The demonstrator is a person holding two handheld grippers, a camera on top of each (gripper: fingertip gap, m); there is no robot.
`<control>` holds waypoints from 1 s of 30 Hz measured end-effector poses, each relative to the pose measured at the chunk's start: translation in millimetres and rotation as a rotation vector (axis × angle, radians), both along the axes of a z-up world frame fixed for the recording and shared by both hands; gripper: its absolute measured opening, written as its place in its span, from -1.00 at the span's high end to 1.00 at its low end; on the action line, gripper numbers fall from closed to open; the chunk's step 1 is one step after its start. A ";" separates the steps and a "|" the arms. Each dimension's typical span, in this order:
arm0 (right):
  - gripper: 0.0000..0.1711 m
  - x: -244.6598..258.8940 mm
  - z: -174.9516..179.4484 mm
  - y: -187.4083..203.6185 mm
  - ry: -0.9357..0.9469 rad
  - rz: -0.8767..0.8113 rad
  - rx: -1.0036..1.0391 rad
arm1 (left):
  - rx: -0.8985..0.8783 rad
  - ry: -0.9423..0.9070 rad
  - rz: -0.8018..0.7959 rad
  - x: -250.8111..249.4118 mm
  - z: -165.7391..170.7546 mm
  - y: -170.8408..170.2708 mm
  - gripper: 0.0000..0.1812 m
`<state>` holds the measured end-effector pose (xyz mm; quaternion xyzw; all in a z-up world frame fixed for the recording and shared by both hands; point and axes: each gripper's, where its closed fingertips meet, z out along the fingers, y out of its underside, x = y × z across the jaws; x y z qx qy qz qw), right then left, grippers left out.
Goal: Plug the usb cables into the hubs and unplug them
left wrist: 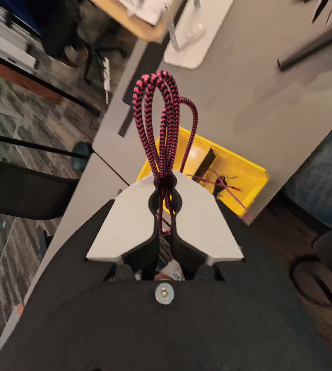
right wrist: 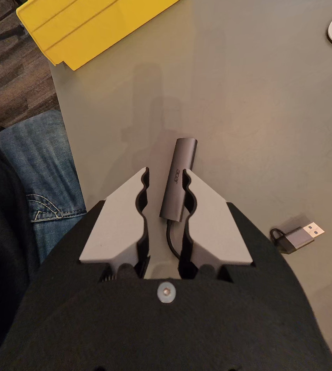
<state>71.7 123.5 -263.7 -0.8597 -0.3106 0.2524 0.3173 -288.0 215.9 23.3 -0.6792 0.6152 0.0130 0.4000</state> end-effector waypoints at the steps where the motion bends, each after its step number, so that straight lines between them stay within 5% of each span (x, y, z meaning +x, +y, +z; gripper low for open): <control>1: 0.64 -0.4 0.1 0.2 0.000 0.001 0.000 | 0.029 -0.037 -0.002 0.7 14.2 -1.8 0.93; 30: 0.63 -5.1 8.2 1.0 0.025 0.011 0.020 | 0.406 -0.269 0.162 -9.9 167.8 2.8 0.93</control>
